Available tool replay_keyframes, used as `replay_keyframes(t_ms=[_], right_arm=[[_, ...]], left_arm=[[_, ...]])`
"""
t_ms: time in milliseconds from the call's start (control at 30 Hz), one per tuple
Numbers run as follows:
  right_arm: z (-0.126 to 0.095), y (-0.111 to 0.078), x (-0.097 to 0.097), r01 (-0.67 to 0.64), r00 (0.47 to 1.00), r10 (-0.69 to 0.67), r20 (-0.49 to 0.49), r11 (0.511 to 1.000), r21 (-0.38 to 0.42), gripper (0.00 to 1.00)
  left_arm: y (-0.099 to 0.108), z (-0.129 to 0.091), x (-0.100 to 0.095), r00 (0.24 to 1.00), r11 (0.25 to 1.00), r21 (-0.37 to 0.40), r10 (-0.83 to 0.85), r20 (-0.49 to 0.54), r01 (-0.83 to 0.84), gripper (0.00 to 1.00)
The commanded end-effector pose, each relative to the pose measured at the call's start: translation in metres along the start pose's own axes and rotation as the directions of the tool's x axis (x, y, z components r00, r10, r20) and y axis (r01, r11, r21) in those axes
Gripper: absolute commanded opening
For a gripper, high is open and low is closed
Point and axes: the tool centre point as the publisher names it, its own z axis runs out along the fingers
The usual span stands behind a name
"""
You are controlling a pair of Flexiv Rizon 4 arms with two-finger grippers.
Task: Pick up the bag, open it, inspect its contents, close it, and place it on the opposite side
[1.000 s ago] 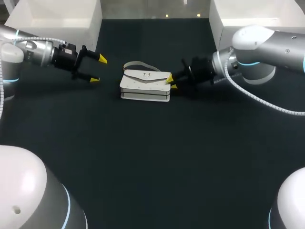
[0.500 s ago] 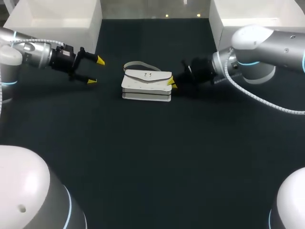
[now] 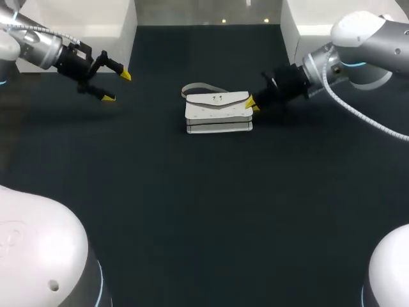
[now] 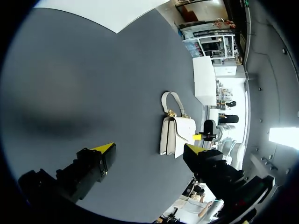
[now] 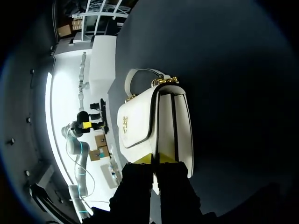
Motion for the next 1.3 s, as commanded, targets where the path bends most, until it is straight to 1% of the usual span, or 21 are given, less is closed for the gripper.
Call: replay_keyframes(t_ms=[33, 67, 667, 767, 867, 900, 967, 1000, 1067, 1100, 1167, 1200, 1233, 1300], right_arm=[[-0.017, 0.009, -0.009, 0.001, 1.0, 0.0, -0.02, 0.997, 0.077, 0.0], [-0.017, 0.009, -0.009, 0.001, 1.0, 0.0, -0.02, 0.997, 0.077, 0.0], [-0.017, 0.009, -0.009, 0.001, 1.0, 0.0, -0.02, 0.997, 0.077, 0.0], [-0.033, 0.017, -0.019, -0.004, 1.0, 0.003, 0.007, 0.999, 0.042, 0.0], [-0.052, 0.024, -0.03, -0.011, 1.0, 0.011, 0.017, 1.0, 0.028, 0.0], [-0.061, 0.027, -0.035, -0.009, 1.0, 0.008, 0.025, 1.0, 0.026, 0.0], [-0.074, 0.029, -0.042, -0.004, 0.997, 0.004, 0.081, 1.0, -0.002, 0.0], [-0.08, 0.03, -0.046, 0.008, 0.995, -0.008, 0.096, 1.0, -0.001, 0.0], [-0.092, 0.033, -0.052, 0.01, 0.991, -0.005, 0.134, 0.999, -0.032, 0.0], [-0.097, 0.034, -0.055, 0.017, 0.989, -0.012, 0.148, 0.999, -0.033, 0.0], [-0.108, 0.039, -0.063, 0.027, 0.984, -0.017, 0.176, 0.998, -0.05, 0.0], [-0.113, 0.041, -0.066, 0.036, 0.983, -0.026, 0.184, 0.998, -0.05, 0.0], [-0.119, 0.045, -0.07, 0.037, 0.982, -0.028, 0.184, 0.998, -0.047, 0.0], [-0.128, 0.051, -0.077, 0.047, 0.975, -0.035, 0.221, 0.998, -0.05, 0.0]], left_arm=[[-0.001, -0.019, 0.011, 0.975, 0.997, -0.078, 0.023, 0.221, -0.006, 1.0], [-0.001, -0.021, 0.011, 0.964, 0.996, -0.092, 0.032, 0.264, -0.008, 1.0], [-0.001, -0.021, 0.011, 0.964, 0.996, -0.092, 0.032, 0.264, -0.008, 1.0], [-0.003, -0.028, 0.012, 0.951, 0.996, -0.082, 0.048, 0.305, -0.024, 1.0], [-0.005, -0.034, 0.012, 0.944, 0.997, -0.075, 0.053, 0.325, -0.03, 1.0], [-0.007, -0.038, 0.011, 0.937, 0.998, -0.055, 0.046, 0.345, -0.028, 1.0], [-0.01, -0.041, 0.009, 0.925, 0.999, -0.031, 0.035, 0.38, -0.025, 1.0], [-0.01, -0.042, 0.009, 0.92, 0.999, -0.028, 0.034, 0.39, -0.025, 1.0], [-0.012, -0.046, 0.007, 0.909, 1.0, -0.013, 0.024, 0.415, -0.02, 1.0], [-0.013, -0.048, 0.006, 0.905, 1.0, -0.008, 0.022, 0.424, -0.02, 1.0], [-0.015, -0.052, 0.004, 0.898, 1.0, -0.015, 0.026, 0.44, -0.021, 1.0], [-0.016, -0.054, 0.003, 0.893, 1.0, -0.013, 0.023, 0.449, -0.019, 1.0], [-0.017, -0.055, 0.002, 0.89, 0.999, -0.027, 0.031, 0.454, -0.021, 1.0], [-0.02, -0.058, 0.001, 0.881, 1.0, -0.024, 0.026, 0.472, -0.016, 1.0]])
